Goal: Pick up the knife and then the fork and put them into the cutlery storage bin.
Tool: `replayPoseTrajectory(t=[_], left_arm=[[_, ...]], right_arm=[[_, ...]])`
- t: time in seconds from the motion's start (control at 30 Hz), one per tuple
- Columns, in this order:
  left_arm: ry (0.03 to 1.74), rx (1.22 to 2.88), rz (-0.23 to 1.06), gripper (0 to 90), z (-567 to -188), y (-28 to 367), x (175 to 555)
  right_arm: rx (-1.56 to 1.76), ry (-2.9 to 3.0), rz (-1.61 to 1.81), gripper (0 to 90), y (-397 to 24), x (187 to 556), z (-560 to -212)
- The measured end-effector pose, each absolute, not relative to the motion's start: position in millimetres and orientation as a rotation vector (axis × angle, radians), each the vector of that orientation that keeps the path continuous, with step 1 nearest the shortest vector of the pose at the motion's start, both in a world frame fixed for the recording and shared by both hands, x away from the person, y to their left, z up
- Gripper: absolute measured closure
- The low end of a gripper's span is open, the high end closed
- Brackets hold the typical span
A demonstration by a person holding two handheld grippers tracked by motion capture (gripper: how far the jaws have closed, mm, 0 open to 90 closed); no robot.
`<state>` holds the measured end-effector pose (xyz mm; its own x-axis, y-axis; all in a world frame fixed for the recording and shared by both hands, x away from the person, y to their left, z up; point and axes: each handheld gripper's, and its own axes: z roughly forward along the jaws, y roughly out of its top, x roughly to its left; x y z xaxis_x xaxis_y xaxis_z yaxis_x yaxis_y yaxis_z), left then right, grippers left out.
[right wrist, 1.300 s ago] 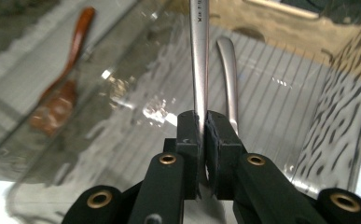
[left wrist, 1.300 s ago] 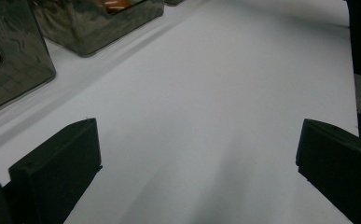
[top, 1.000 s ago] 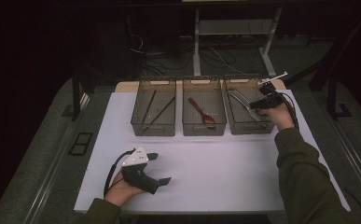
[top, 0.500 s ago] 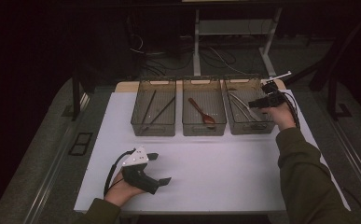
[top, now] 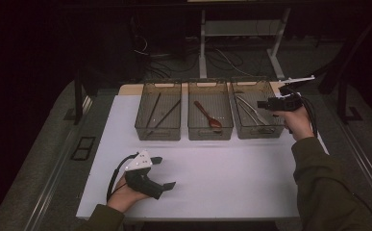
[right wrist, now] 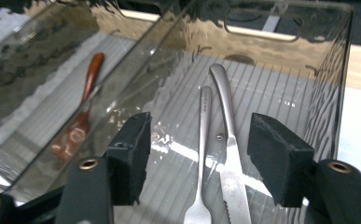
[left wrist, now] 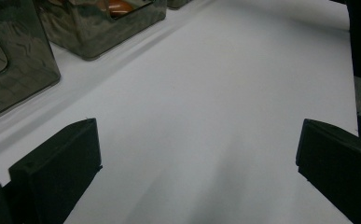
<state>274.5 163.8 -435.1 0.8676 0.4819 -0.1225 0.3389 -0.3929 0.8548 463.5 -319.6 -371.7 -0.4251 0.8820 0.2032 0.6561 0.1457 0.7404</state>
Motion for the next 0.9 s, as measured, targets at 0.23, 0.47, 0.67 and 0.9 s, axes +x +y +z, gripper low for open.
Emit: replayPoseTrajectory(t=[0.23,0.47,0.67,0.9], left_arm=[[0.592,2.022,0.182,0.0,-434.2,163.2,275.6],[0.599,2.022,0.186,0.0,-434.4,164.5,276.7],[0.602,2.012,0.191,0.0,-434.1,168.2,275.6],[0.599,2.009,0.194,0.0,-434.0,168.3,274.8]], right_arm=[[1.418,2.135,1.217,35.8,-316.8,444.4,-364.3],[1.357,2.116,1.258,32.8,-313.1,425.5,-362.9],[1.302,2.123,1.298,28.8,-304.3,403.3,-367.8],[1.234,2.140,1.350,27.8,-296.1,373.5,-371.3]])
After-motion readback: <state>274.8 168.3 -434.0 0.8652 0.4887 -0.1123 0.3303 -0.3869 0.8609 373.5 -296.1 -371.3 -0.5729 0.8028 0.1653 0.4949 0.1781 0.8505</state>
